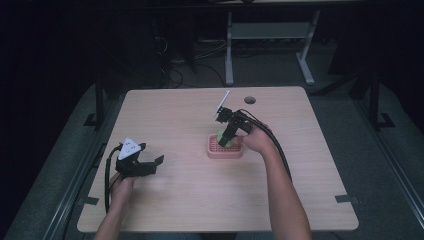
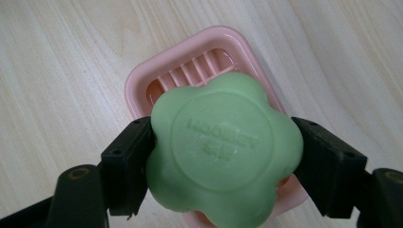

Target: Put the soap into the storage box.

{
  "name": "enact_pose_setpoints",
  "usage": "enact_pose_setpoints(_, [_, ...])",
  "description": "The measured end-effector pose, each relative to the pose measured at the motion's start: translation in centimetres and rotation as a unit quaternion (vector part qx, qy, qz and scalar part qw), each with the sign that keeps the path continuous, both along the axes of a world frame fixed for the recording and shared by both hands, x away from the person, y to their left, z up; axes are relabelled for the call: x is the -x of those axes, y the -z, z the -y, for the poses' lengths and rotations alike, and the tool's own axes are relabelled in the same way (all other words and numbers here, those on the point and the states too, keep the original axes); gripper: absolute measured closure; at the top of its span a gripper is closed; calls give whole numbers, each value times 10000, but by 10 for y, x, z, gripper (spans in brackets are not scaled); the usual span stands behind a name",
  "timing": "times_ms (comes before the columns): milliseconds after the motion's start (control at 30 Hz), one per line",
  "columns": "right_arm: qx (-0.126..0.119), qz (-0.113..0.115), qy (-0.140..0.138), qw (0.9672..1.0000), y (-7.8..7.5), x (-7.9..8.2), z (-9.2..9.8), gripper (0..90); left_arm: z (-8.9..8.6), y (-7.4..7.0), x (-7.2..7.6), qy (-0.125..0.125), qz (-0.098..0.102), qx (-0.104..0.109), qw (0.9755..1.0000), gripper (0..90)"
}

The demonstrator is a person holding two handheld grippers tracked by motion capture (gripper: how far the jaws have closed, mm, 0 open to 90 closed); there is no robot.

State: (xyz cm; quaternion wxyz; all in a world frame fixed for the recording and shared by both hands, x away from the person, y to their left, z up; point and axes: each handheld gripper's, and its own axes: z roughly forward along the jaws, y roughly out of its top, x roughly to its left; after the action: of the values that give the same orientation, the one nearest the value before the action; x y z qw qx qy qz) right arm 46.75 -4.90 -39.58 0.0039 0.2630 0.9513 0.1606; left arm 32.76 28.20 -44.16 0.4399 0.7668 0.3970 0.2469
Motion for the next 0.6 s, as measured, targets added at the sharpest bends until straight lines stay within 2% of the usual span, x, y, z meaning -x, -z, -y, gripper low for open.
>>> enact_pose_setpoints(600, [88,-106,27,9999,11,-2,-6,259,0,0,0,-5,2,16,10000,144])
